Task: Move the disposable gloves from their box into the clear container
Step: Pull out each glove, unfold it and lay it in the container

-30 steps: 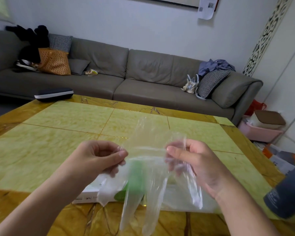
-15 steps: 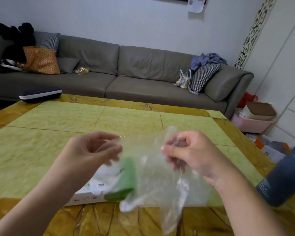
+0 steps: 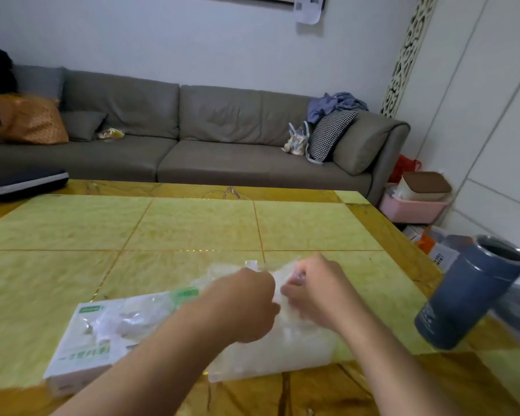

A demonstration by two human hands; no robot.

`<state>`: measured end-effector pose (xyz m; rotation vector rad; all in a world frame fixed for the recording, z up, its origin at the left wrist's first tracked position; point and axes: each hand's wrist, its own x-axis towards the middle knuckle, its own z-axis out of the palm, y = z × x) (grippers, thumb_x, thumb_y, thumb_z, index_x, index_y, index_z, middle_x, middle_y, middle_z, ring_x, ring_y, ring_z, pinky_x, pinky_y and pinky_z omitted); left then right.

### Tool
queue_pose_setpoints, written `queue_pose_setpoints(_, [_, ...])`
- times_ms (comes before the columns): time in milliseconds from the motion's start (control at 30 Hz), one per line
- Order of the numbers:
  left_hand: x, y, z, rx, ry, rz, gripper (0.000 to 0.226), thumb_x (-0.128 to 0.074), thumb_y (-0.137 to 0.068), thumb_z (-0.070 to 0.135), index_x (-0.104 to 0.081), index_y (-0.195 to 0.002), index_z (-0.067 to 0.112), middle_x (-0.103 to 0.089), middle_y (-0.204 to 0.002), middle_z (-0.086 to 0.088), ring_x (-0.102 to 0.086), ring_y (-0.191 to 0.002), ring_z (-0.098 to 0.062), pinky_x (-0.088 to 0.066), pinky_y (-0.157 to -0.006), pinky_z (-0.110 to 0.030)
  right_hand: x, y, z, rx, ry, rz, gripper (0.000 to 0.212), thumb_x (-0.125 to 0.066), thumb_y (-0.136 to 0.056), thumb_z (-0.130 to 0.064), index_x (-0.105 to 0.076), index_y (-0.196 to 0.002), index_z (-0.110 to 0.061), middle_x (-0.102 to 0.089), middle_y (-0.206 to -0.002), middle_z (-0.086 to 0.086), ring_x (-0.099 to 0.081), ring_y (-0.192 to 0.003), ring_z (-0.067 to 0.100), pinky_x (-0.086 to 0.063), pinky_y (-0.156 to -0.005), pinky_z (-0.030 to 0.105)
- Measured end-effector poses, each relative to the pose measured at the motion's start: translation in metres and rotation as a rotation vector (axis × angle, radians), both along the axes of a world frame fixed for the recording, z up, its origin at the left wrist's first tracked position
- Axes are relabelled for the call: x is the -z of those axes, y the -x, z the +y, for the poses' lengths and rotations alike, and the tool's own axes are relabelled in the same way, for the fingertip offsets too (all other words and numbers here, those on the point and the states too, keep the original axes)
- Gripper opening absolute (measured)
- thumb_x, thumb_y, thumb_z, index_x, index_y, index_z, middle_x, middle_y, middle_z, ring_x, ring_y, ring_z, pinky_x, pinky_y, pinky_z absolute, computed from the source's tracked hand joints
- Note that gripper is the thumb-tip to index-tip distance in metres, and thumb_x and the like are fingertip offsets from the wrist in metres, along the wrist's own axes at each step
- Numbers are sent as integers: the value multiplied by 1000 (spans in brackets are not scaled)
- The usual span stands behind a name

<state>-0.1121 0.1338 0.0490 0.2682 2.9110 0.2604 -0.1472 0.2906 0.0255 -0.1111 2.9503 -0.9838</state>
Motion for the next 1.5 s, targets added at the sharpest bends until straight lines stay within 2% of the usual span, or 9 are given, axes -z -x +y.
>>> queue_pose_setpoints(233, [15,9,4,19,-6,-253,60,-55,-98,62,-50,-149,31,-62,-140,8,-57,-127,-16,-46,-105,-32,1,-6,5,-48,-400,170,18,-67,-90,-19,-59,-73,-19,-65,-75,-1,-64,-63,21,-52,-53,33])
queue_pose_setpoints(367, [20,12,10,48,44,-344,65,-57,-98,60,-43,-154,31,-59,-144,7,-58,-128,-18,-46,-92,-26,0,-6,8,-3,-519,236,27,-66,-81,-9,-50,-64,-22,-53,-61,-3,-52,-53,22,-34,-47,29])
queue_pose_setpoints(533, [37,13,9,32,38,-349,70,-76,-86,51,-47,-148,37,-63,-132,11,-62,-119,-16,-51,-92,-27,8,-5,12,-20,-523,173,25,-75,-83,-13,-59,-65,-18,-62,-64,-2,-63,-58,22,-40,-47,27])
queue_pose_setpoints(733, [56,10,7,83,112,-201,53,-69,-88,41,-47,-135,33,-65,-118,4,-64,-108,-24,-49,-79,-35,5,-10,13,-1,-462,153,29,-69,-85,-6,-47,-71,-17,-53,-70,0,-49,-57,23,-27,-43,30])
queue_pose_setpoints(900, [57,5,7,113,153,-100,37,-54,-90,25,-51,-126,28,-65,-118,1,-66,-106,-28,-52,-85,-38,-26,-28,-3,-3,-290,307,15,-61,-92,-20,-47,-98,-17,-56,-90,-3,-61,-77,23,-48,-60,36])
queue_pose_setpoints(1033, [56,2,10,138,249,-128,17,-52,-92,21,-60,-107,22,-68,-115,-2,-66,-106,-30,-48,-79,-36,-26,-39,-27,-166,-118,-13,16,-37,-67,-13,-51,-74,-14,-56,-75,5,-54,-61,24,-47,-51,35])
queue_pose_setpoints(1167, [52,-1,6,196,223,-55,28,-48,-97,32,-53,-124,27,-64,-126,1,-64,-115,-28,-44,-82,-36,-14,-29,-23,-193,-306,-271,24,-47,-85,-4,-62,-103,-10,-60,-94,10,-59,-76,27,-38,-55,28])
queue_pose_setpoints(1333, [54,-1,-5,291,176,-55,39,-55,-92,39,-44,-128,37,-63,-126,9,-64,-116,-24,-49,-88,-39,2,-25,-17,-236,-519,-379,5,-62,-90,-11,-62,-86,-15,-61,-87,4,-63,-86,28,-42,-64,27])
queue_pose_setpoints(1500, [47,4,-14,275,139,-170,58,-68,-88,40,-43,-140,42,-65,-127,12,-61,-119,-19,-49,-93,-37,9,-24,-20,-264,-558,-439,31,-69,-90,-11,-68,-120,-15,-64,-132,13,-65,-120,29,-44,-80,29])
